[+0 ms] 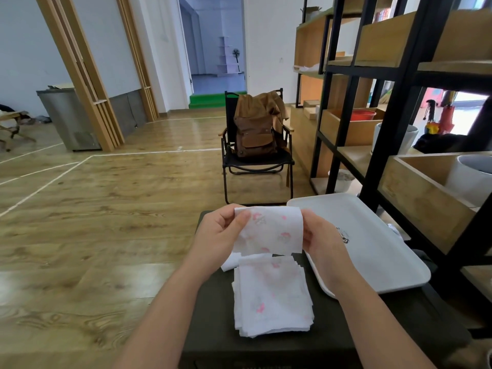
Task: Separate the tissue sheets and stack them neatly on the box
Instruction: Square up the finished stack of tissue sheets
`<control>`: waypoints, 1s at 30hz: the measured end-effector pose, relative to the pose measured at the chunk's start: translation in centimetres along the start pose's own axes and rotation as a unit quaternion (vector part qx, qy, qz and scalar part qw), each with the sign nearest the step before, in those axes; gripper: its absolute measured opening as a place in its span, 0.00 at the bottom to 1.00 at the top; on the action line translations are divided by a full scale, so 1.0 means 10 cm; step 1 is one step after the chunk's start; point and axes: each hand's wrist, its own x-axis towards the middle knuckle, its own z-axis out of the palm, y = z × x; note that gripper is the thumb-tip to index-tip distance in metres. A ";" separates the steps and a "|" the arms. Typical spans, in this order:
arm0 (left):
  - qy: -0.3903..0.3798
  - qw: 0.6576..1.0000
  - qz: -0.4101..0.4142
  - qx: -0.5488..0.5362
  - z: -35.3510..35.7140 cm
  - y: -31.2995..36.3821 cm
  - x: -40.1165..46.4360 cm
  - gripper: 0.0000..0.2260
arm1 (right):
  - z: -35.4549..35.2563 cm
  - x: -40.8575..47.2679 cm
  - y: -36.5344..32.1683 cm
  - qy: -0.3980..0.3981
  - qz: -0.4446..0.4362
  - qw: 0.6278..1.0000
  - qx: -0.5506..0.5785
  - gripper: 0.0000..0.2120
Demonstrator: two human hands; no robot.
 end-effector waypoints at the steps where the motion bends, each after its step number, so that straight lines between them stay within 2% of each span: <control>1: 0.004 1.000 0.003 0.003 0.01 0.02 -0.02 0.10 | 0.02 -0.02 -0.01 0.009 -0.004 0.999 -0.037 0.14; 4: 0.028 0.999 0.005 0.015 0.07 0.05 -0.10 0.13 | 0.06 -0.10 -0.02 0.042 -0.040 0.994 -0.098 0.06; 7: 0.062 0.998 -0.025 0.010 0.16 0.00 -0.21 0.15 | 0.08 -0.19 -0.02 0.063 -0.042 0.989 -0.126 0.06; 9: 0.073 0.995 -0.057 0.022 0.24 -0.08 -0.32 0.14 | 0.07 -0.23 0.05 0.072 -0.011 0.983 -0.169 0.09; 13: 0.090 0.985 -0.120 0.089 0.36 -0.42 -0.53 0.03 | 0.03 -0.30 0.33 0.076 0.074 0.957 -0.268 0.09; 16: 0.119 0.965 -0.131 0.193 0.43 -0.64 -0.67 0.07 | 0.02 -0.38 0.55 0.093 0.098 0.928 -0.346 0.10; 19: 0.143 0.953 -0.130 0.234 0.45 -0.72 -0.75 0.10 | 0.02 -0.45 0.68 0.117 0.122 0.916 -0.364 0.09; 27: 0.143 0.931 -0.156 0.296 0.44 -0.85 -0.73 0.14 | 0.06 -0.49 0.79 0.114 0.122 0.901 -0.400 0.11; 30: 0.137 0.935 -0.155 0.287 0.30 -0.87 -0.64 0.15 | 0.05 -0.49 0.79 0.119 0.117 0.899 -0.405 0.11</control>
